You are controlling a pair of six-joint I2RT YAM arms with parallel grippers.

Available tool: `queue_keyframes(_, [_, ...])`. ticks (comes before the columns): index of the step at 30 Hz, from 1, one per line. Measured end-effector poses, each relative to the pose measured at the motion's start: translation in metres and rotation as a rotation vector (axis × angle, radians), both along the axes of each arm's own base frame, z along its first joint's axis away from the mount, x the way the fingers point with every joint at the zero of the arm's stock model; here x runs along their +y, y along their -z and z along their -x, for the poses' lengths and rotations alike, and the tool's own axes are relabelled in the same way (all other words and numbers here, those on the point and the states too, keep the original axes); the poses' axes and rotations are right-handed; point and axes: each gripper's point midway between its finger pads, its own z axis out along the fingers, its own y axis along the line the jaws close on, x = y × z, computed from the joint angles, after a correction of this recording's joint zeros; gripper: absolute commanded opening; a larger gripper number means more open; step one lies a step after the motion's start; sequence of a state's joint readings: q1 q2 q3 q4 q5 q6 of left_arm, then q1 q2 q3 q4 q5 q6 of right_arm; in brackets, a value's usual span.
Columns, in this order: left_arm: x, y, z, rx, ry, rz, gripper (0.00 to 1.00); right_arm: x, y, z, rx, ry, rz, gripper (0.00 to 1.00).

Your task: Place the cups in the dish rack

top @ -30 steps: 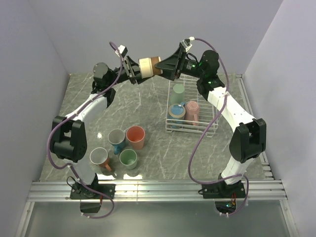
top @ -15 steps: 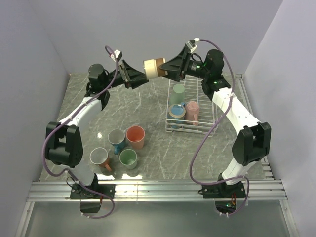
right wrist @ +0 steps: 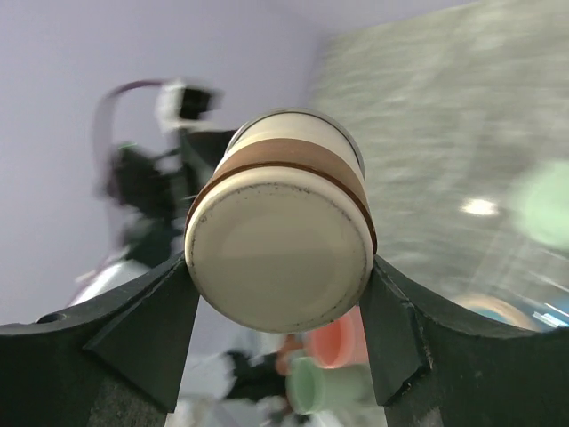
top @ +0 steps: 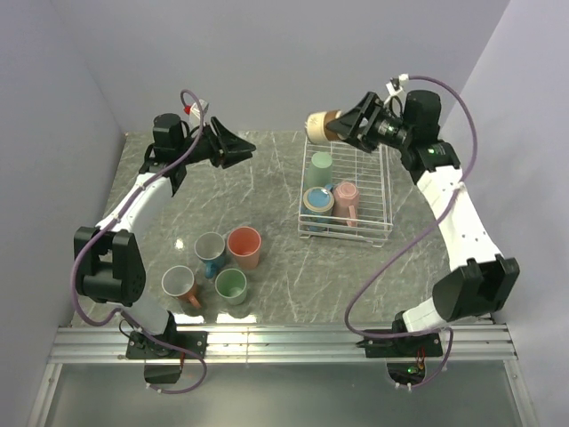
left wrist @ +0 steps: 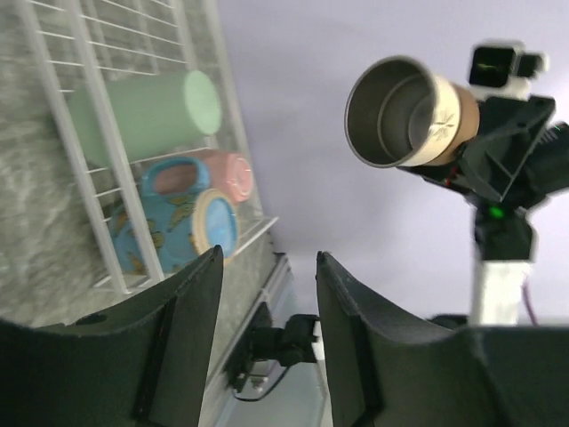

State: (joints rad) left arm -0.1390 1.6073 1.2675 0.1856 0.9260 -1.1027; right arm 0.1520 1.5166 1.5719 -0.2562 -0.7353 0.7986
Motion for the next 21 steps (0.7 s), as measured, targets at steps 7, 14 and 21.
queue_keyframes(7, [0.010, 0.028, -0.006, 0.036, -0.059, -0.136, 0.49, -0.069, 0.061, 0.028, 0.099, 0.310, 0.361, 0.00])
queue_keyframes(14, [0.013, 0.042, -0.004, 0.069, -0.068, -0.178, 0.46, -0.120, 0.134, 0.063, 0.259, 0.446, 0.618, 0.00])
queue_keyframes(21, [0.013, 0.049, -0.005, 0.092, -0.066, -0.184, 0.45, -0.147, 0.154, 0.070, 0.312, 0.527, 0.750, 0.00])
